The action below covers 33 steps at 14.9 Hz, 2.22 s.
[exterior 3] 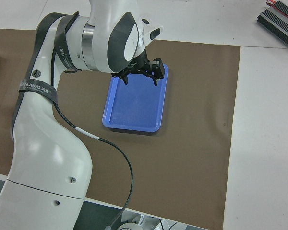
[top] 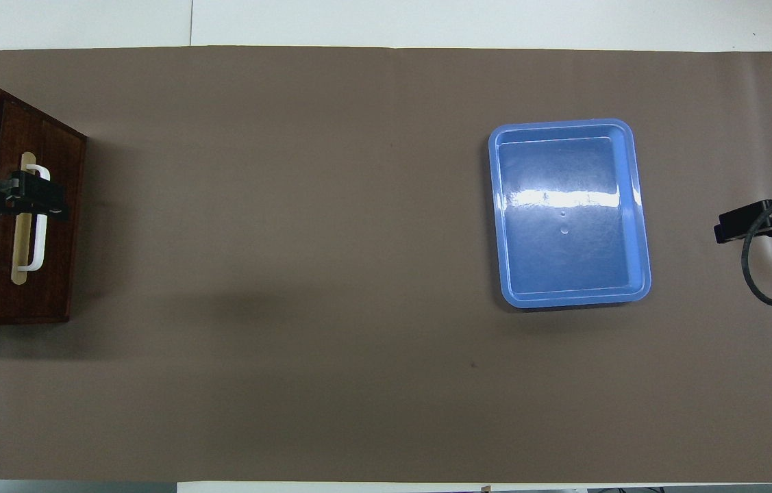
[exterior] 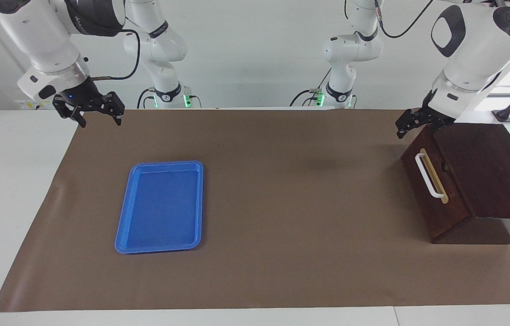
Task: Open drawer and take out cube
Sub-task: 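Grasp the white drawer handle with the left gripper, then pull the drawer open toward the robot with the left gripper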
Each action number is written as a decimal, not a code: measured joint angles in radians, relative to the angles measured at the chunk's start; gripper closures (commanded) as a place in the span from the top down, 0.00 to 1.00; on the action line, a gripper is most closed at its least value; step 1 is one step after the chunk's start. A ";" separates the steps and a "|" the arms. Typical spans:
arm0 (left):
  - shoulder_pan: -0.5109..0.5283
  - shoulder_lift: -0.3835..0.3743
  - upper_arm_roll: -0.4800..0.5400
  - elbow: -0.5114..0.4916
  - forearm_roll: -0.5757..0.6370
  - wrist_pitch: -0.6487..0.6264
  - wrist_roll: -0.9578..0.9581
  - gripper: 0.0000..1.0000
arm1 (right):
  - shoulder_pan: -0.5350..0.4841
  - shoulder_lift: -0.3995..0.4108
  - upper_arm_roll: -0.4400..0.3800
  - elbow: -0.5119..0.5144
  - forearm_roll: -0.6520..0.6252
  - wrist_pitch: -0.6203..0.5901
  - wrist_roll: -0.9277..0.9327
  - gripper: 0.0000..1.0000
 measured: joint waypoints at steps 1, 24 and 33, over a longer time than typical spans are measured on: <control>0.000 0.000 0.000 0.000 0.000 0.000 0.000 1.00 | 0.000 0.000 0.000 0.000 0.000 0.000 0.000 1.00; 0.033 0.078 0.007 -0.411 0.371 0.659 0.075 1.00 | 0.000 0.000 0.000 0.000 0.000 -0.037 0.000 1.00; -0.160 0.107 -0.004 -0.437 0.383 0.722 -0.319 1.00 | 0.000 0.000 0.002 0.000 0.000 -0.038 0.000 1.00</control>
